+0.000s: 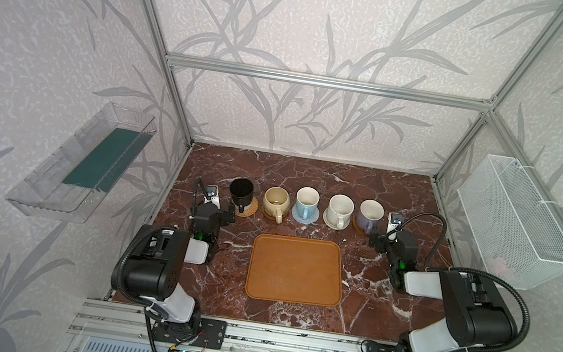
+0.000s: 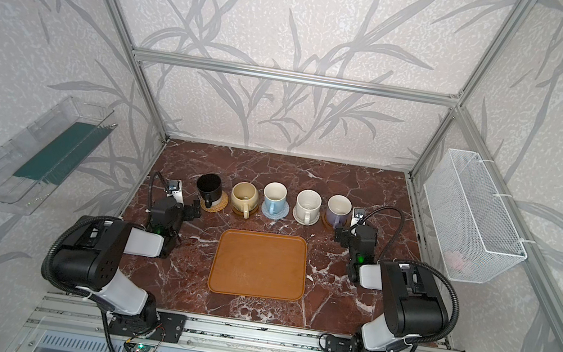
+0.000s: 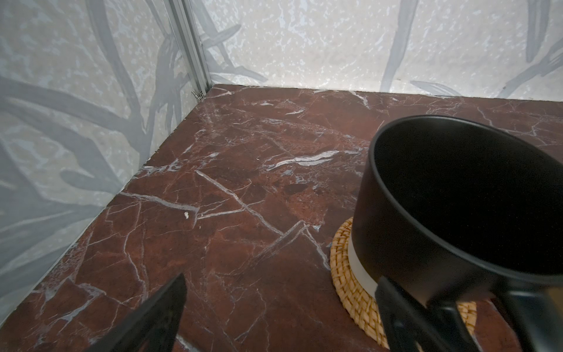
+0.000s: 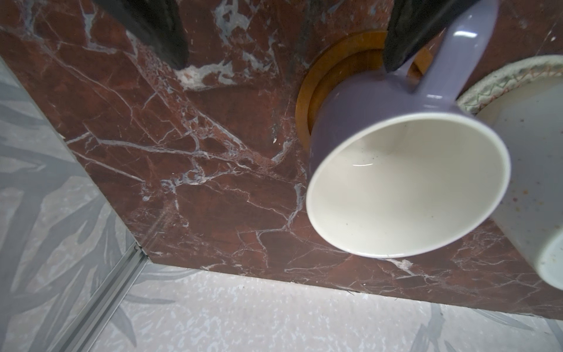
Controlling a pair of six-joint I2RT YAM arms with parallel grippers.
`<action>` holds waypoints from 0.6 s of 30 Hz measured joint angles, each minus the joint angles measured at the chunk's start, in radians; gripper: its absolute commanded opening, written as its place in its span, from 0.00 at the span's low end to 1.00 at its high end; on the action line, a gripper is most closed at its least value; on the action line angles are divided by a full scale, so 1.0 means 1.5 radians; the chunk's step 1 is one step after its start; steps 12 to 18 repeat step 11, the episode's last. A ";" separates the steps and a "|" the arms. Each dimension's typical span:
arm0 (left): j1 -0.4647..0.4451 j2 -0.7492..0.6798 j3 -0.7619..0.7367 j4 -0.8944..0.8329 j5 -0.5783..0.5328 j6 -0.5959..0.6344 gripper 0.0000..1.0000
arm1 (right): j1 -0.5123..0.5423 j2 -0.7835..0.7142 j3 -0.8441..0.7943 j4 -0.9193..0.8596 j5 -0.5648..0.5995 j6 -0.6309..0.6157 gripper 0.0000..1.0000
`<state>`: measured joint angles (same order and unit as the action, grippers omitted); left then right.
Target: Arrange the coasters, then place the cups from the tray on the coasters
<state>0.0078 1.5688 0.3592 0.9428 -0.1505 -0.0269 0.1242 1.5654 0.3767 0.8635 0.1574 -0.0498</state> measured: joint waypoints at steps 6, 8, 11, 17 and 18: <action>0.000 0.000 0.000 0.000 0.000 0.000 0.99 | 0.000 -0.002 0.000 -0.001 0.001 0.000 0.99; 0.000 0.000 0.001 -0.001 0.001 0.000 0.99 | 0.000 -0.002 0.000 -0.001 0.001 0.000 0.99; 0.001 0.000 0.001 -0.003 0.003 -0.001 0.99 | 0.000 -0.002 0.000 -0.001 0.001 0.000 0.99; 0.001 0.000 0.001 -0.003 0.003 -0.001 0.99 | 0.000 -0.002 0.000 -0.001 0.001 0.000 0.99; 0.001 0.000 0.001 -0.003 0.003 -0.001 0.99 | 0.000 -0.002 0.000 -0.001 0.001 0.000 0.99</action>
